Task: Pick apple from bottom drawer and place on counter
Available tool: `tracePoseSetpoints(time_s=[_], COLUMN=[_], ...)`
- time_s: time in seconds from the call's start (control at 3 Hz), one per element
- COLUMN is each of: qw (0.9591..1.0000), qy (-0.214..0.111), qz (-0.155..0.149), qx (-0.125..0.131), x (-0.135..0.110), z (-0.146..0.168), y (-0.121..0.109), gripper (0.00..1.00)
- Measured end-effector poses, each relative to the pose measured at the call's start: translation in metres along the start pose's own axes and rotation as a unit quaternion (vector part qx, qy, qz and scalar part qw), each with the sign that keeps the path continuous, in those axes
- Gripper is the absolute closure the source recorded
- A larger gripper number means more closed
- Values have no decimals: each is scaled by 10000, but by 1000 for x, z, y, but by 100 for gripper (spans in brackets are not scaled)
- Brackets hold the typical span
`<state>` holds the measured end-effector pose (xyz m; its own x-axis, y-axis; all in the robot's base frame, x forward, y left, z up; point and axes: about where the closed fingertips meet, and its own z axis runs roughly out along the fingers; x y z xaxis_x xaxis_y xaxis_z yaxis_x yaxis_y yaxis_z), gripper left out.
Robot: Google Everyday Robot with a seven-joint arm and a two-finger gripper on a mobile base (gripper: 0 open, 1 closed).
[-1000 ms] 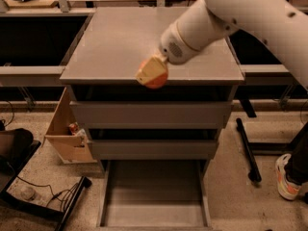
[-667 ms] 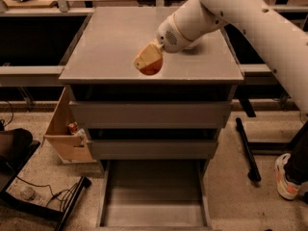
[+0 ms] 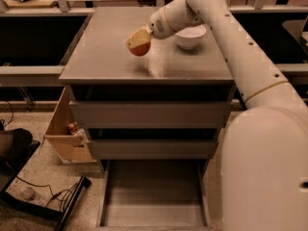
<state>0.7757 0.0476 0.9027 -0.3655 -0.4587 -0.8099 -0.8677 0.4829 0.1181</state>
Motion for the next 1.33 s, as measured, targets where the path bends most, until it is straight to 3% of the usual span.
tracePoseSetpoints(time_s=[0.33, 0.67, 1.0, 1.33], qw=[9995, 9976, 9974, 9992], qy=[72, 363, 396, 280], qz=[-21, -53, -70, 126], qx=[312, 580, 597, 255], x=[-28, -41, -42, -23], z=[12, 31, 35, 56], y=[-16, -18, -18, -13], gripper=[100, 100, 100, 100])
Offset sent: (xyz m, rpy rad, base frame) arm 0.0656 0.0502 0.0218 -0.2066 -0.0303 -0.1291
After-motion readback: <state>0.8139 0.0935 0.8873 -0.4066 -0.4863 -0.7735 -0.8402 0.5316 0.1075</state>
